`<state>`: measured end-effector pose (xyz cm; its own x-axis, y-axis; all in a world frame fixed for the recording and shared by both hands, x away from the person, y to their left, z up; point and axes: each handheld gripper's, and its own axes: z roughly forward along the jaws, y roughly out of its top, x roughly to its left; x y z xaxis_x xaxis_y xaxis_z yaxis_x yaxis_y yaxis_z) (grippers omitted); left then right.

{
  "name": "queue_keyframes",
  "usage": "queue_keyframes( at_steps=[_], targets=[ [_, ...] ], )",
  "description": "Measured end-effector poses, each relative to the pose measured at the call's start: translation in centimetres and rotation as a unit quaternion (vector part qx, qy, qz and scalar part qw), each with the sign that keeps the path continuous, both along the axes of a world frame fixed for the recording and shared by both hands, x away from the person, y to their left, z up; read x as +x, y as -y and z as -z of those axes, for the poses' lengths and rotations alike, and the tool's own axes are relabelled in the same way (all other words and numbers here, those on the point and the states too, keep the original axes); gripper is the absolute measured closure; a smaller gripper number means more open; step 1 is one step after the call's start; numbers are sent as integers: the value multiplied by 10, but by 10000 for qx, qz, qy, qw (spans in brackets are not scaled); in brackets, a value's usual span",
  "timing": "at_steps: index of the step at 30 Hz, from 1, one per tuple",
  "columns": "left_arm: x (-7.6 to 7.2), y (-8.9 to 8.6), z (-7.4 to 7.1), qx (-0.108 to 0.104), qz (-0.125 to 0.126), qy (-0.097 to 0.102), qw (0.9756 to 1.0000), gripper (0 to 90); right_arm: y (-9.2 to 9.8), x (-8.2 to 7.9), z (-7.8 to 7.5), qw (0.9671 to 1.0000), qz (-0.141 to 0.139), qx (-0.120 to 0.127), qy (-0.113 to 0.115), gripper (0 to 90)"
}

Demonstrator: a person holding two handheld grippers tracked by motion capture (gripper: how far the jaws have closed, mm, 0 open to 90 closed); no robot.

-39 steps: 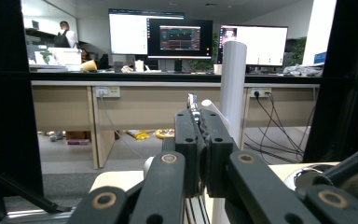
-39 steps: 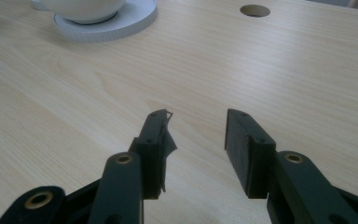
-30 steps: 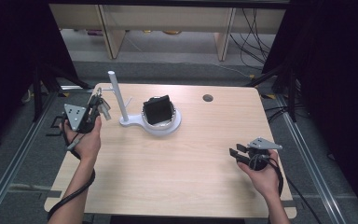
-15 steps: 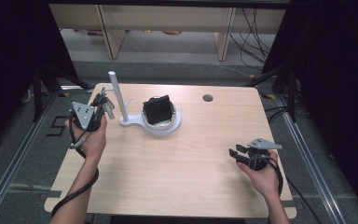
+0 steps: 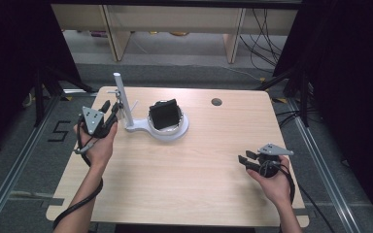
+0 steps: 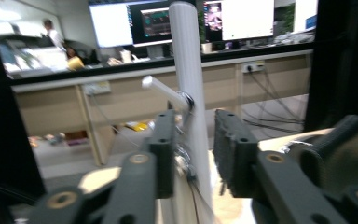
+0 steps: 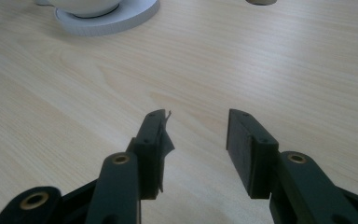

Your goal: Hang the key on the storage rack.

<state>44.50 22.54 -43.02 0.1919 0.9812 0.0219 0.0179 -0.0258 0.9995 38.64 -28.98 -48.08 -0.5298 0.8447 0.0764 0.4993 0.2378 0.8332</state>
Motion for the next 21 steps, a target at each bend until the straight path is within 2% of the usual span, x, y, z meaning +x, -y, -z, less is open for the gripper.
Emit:
queue_keyframes(
  at_steps=[1,4,5,6,8,10,11,14,16,21],
  targets=[
    [-2,0,2,-60,56,-28,10000,620,1,-1,-1,10000,43,-78,-12,586],
    [-8,-5,6,-171,151,-225,9995,573,1,-1,-1,10000,-5,-6,-59,585],
    [-11,-8,8,-196,182,-295,9992,560,-2,-4,-1,9996,136,120,-194,585],
    [-13,-11,9,-203,196,-335,9990,546,1,-2,-1,10000,70,19,-29,584],
    [-18,-18,11,-264,212,-398,9986,520,2,-1,-1,10000,29,-7,26,584],
    [-23,-26,14,-285,215,-444,9984,497,0,-2,-1,9999,136,72,-22,584],
    [-27,-30,16,-285,210,-485,9982,487,-1,-3,-1,9998,141,112,-123,584],
    [-35,-39,22,-278,214,-575,9977,464,-1,-3,-1,9998,148,80,-94,582],
    [-40,-44,28,-320,241,-690,9968,454,1,-1,-1,10000,68,13,16,581],
    [-56,-50,43,-349,299,-879,9951,446,1,-2,0,9999,89,27,-55,576]
  ],
)
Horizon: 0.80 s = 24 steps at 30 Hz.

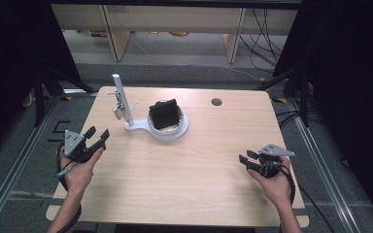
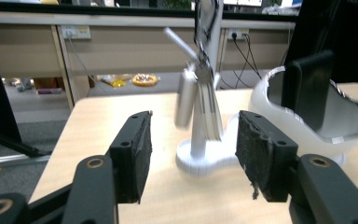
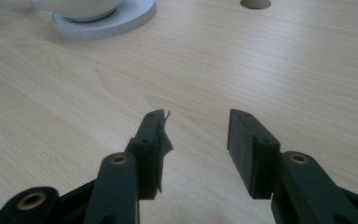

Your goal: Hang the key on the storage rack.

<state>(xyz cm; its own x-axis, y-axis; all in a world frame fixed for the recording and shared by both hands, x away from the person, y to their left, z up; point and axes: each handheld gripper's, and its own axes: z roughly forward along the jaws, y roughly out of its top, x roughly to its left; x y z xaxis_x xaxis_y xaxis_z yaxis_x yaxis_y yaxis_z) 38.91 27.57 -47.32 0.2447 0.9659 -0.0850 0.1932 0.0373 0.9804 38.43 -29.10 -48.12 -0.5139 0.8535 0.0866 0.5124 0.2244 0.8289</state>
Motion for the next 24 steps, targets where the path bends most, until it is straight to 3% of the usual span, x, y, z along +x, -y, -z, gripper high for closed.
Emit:
queue_keyframes(
  at_steps=[1,4,7,9,10,11,13,14,15,18,19,21,24],
  targets=[
    [-3,0,4,-11,1,-33,10000,444,0,2,2,9999,-15,-23,131,575],
    [-8,-2,15,3,11,-130,9999,443,0,0,2,10000,-7,-17,10,569],
    [-12,-4,28,-28,30,-206,9998,441,0,1,5,9999,-35,-7,122,560],
    [-15,-4,35,-58,-4,-248,9997,441,1,1,6,10000,-12,2,84,557],
    [-16,-5,37,-47,6,-275,9996,440,-2,-3,5,9997,114,110,-161,557],
    [-16,-4,40,-72,12,-252,9997,439,-1,-1,7,9999,73,113,-60,557],
    [-18,-5,42,-22,12,-252,9997,436,0,0,9,10000,8,30,63,556],
    [-18,-5,43,-1,27,-227,9997,435,-1,-1,10,9999,64,156,-14,555],
    [-18,-4,44,-18,33,-199,9998,434,-1,-2,10,9999,70,122,-72,553],
    [-19,-2,48,-36,76,-185,9998,426,2,1,14,9998,12,102,154,547],
    [-20,-2,49,-9,91,-215,9997,422,-1,-3,15,9995,115,283,-18,547],
    [-20,-1,51,-36,135,-138,9998,416,2,-1,17,9998,33,137,104,547],
    [-23,-2,52,-25,103,-152,9998,398,-1,-4,20,9995,135,277,42,548]
  ],
)
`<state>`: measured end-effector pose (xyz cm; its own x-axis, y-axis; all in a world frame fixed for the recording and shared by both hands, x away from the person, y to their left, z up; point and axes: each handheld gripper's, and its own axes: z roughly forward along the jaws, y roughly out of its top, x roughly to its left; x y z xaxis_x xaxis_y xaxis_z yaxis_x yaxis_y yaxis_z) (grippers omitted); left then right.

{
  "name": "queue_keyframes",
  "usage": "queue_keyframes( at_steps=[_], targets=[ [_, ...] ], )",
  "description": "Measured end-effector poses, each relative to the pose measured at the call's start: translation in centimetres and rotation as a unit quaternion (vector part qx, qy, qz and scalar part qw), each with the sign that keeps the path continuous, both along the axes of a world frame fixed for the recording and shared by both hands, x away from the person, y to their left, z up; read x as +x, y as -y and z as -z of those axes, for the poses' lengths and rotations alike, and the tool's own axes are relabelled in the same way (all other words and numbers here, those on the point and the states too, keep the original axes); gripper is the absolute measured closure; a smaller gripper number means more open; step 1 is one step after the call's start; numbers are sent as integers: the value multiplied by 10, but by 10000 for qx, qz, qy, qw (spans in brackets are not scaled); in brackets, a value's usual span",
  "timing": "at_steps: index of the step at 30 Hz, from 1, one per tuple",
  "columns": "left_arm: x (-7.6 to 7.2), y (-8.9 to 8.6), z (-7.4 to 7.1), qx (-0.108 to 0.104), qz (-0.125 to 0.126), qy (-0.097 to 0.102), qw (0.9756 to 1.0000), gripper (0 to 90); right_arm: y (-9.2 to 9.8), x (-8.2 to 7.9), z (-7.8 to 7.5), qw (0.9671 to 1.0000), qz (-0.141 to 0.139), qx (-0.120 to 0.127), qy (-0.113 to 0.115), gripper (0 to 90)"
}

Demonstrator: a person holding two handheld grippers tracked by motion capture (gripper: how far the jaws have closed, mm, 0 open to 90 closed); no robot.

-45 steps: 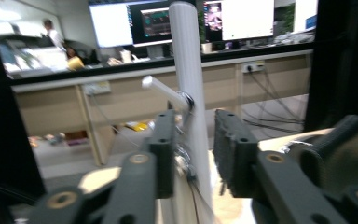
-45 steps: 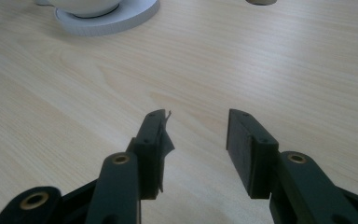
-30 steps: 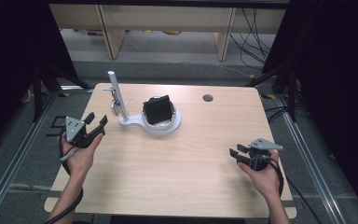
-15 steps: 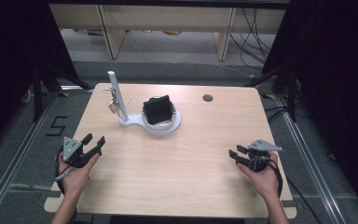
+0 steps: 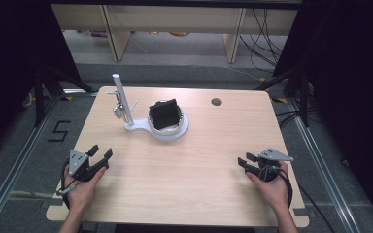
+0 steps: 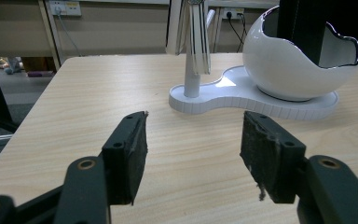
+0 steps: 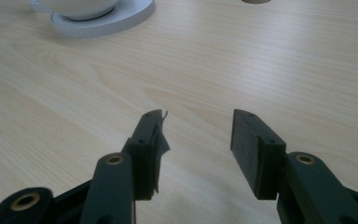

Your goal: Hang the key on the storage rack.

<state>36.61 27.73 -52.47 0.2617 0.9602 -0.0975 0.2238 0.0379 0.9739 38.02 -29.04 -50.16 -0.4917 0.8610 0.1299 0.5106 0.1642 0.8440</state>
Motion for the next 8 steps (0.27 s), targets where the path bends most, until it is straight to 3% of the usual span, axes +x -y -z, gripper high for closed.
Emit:
queue_keyframes(
  at_steps=[1,3,6,7,8],
  targets=[
    [0,-1,0,-30,-8,23,10000,395,2,2,1,9999,-77,-67,125,548],
    [-1,-2,0,-71,-31,36,10000,390,0,0,1,10000,20,46,12,547],
    [-2,-2,0,-99,-35,51,9999,388,2,1,3,9999,-63,2,116,546],
    [-2,-2,0,-57,-6,61,10000,387,-1,-2,4,9999,36,106,30,546],
    [-1,-1,1,-82,29,131,9999,385,0,0,4,9999,-41,-16,105,545]
  ],
)
